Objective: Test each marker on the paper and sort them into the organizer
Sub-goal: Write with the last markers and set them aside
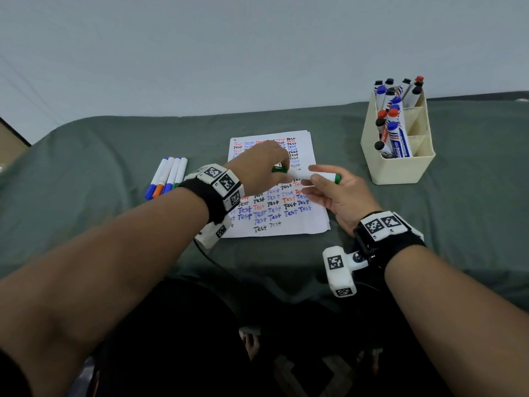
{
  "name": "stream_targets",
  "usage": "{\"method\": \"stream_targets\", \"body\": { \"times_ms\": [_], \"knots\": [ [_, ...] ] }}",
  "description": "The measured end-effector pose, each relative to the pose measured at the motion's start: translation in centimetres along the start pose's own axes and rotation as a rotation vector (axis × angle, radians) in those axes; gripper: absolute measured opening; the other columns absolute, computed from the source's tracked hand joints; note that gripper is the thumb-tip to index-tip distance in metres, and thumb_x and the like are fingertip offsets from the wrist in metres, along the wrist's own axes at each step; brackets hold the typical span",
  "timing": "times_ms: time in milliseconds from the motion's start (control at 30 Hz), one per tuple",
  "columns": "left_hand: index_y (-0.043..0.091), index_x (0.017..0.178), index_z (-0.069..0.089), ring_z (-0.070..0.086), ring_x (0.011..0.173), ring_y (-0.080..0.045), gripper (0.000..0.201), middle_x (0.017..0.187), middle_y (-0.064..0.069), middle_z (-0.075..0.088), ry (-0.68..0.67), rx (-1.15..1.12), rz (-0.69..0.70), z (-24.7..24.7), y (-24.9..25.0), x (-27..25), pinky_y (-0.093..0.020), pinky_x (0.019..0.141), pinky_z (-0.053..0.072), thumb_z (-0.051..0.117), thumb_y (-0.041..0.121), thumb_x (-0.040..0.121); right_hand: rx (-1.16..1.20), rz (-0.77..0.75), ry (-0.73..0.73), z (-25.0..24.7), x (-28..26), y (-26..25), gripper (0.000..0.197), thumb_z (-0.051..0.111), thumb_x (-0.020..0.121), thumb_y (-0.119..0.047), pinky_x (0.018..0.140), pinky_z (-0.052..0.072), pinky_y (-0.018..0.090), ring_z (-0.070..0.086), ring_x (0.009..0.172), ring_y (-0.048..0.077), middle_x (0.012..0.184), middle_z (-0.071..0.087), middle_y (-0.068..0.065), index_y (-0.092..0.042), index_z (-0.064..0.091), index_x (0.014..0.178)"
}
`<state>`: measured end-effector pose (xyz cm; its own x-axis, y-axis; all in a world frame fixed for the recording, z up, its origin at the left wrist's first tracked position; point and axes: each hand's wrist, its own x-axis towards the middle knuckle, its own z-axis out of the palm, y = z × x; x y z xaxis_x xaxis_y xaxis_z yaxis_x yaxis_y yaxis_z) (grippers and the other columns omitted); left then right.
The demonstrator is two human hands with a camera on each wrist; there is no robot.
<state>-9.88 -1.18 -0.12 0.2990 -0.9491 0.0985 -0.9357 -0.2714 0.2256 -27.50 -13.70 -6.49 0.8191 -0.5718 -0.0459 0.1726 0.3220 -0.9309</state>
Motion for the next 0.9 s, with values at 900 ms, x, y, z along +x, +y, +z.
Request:
{"method": "stream_targets", "body": {
  "times_ms": [900],
  "knots": [
    [0.021,0.096,0.057,0.054,0.106,-0.037,0.009,0.098,-0.007,0.055,-0.015,0.384,-0.559,-1.0,-14.9,-8.9,-0.039,0.086,0.047,0.052,0.027,0.090,-1.414,-0.082,-0.141,4.0,1.9,-4.5,0.042,0.067,0.095,-0.039,0.088,0.039,0.027,0.058,0.115,0.017,0.136,0.061,-0.001,-0.022,0.062,0.133]
  ]
}}
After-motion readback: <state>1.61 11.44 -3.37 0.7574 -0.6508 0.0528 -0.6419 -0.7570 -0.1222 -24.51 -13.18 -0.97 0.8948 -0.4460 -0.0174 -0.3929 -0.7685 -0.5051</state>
